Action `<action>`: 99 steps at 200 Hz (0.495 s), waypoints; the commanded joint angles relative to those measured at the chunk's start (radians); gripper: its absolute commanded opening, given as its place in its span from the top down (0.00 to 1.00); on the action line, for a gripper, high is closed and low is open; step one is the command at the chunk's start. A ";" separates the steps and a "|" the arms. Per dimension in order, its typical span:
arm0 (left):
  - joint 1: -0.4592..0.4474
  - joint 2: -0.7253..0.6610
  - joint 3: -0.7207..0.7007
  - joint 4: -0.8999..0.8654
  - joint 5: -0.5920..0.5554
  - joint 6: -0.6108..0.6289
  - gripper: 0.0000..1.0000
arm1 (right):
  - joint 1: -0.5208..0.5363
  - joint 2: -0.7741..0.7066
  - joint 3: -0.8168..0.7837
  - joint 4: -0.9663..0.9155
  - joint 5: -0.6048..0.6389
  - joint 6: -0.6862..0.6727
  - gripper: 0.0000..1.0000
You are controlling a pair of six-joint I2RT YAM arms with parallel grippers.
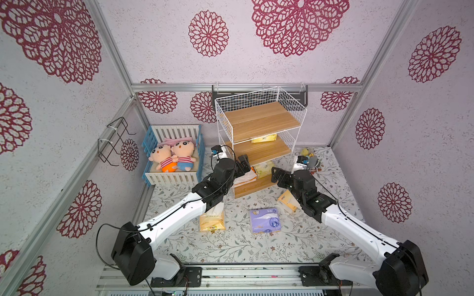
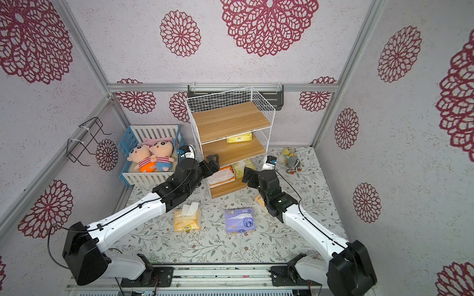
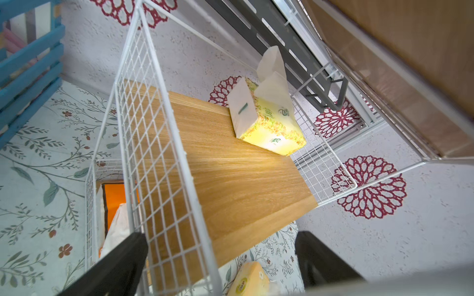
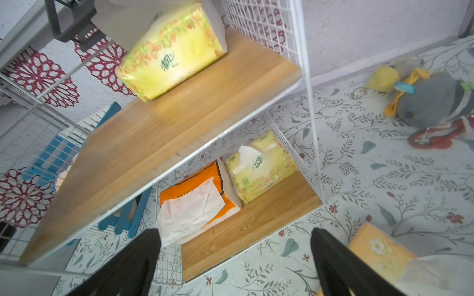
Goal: Remove the tissue boxes from the shelf
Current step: Pick up a box of tissues from the shelf.
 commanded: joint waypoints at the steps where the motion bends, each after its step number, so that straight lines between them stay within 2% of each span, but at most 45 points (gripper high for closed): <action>1: 0.008 -0.004 0.006 0.032 -0.026 0.033 0.03 | -0.004 -0.066 -0.021 -0.020 -0.022 0.044 0.06; 46: 0.004 -0.072 -0.029 0.015 0.067 0.123 0.03 | 0.001 -0.065 -0.145 0.043 -0.151 0.213 0.13; 80: -0.015 -0.151 -0.089 -0.039 0.086 0.161 0.03 | 0.000 -0.032 -0.255 0.266 -0.250 0.300 0.14; 99: -0.023 -0.210 -0.144 -0.053 0.096 0.170 0.03 | 0.000 0.034 -0.261 0.376 -0.312 0.331 0.14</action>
